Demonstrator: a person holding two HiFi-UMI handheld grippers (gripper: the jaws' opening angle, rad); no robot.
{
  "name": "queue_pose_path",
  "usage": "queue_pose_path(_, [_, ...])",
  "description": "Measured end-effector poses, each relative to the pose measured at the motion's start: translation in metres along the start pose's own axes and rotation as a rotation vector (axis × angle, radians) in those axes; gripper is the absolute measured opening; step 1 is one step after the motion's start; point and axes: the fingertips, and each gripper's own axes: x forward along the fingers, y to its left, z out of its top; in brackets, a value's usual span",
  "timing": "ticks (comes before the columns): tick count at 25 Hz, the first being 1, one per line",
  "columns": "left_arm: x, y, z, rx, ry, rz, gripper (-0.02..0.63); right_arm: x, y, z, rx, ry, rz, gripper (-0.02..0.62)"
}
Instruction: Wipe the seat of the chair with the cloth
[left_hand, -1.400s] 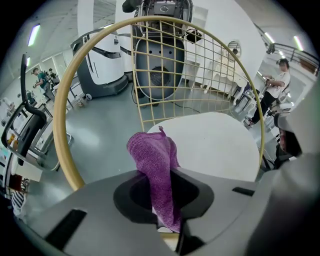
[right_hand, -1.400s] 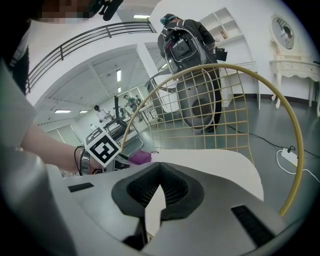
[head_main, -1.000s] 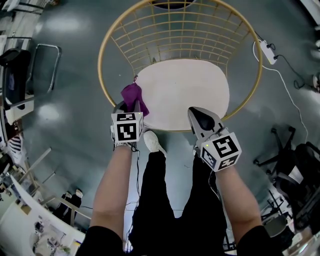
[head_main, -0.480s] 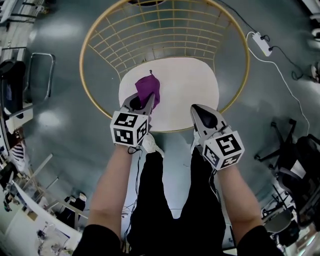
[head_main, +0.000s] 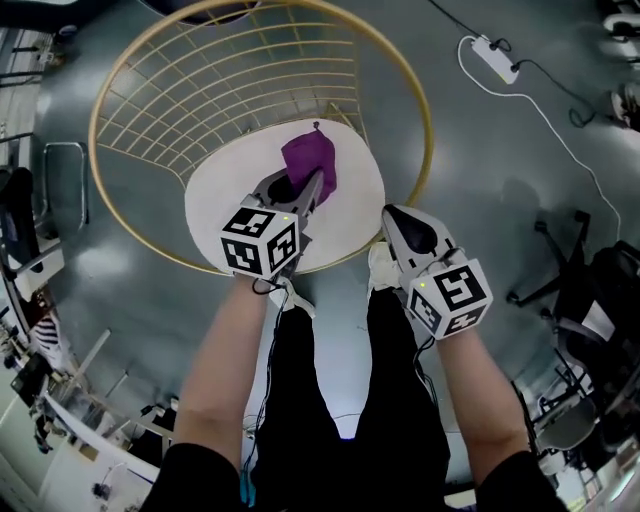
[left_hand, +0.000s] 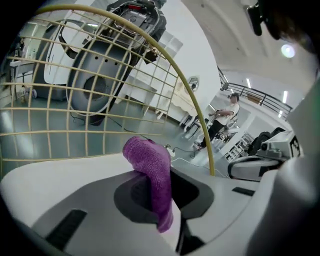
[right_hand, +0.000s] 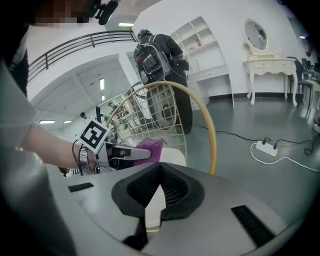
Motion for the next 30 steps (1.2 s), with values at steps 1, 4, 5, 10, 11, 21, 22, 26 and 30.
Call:
queue_pose_path(1, [0.005, -0.003, 0.003, 0.005, -0.001, -0.013, 0.064, -0.002, -0.002, -0.001, 0.000, 0.004, -0.002, 0.012])
queue_pose_path(4, [0.018, -0.005, 0.010, -0.001, -0.007, -0.057, 0.064, 0.000, -0.005, -0.004, -0.002, 0.017, -0.004, 0.012])
queue_pose_path(5, [0.025, -0.009, 0.012, -0.012, -0.009, -0.072, 0.064, -0.001, -0.009, -0.005, -0.002, 0.020, -0.003, 0.012])
queue_pose_path(10, [0.060, -0.016, 0.013, -0.036, 0.015, -0.075, 0.064, -0.013, -0.032, -0.013, 0.003, 0.035, 0.002, 0.012])
queue_pose_path(11, [0.064, -0.012, 0.012, -0.032, 0.025, -0.060, 0.064, -0.014, -0.036, -0.014, 0.006, 0.037, 0.001, 0.012])
queue_pose_path(21, [0.070, 0.023, 0.010, 0.002, 0.079, 0.065, 0.064, -0.002, -0.041, -0.017, 0.020, 0.040, 0.024, 0.012])
queue_pose_path(22, [0.069, 0.025, 0.010, 0.000, 0.078, 0.073, 0.066, -0.001, -0.039, -0.017, 0.017, 0.040, 0.026, 0.012])
queue_pose_path(26, [0.062, 0.034, 0.008, 0.005, 0.088, 0.104, 0.064, 0.004, -0.027, -0.016, 0.000, 0.045, 0.039, 0.012])
queue_pose_path(30, [0.052, 0.055, 0.001, 0.015, 0.102, 0.149, 0.064, 0.011, -0.019, -0.019, -0.009, 0.043, 0.056, 0.012])
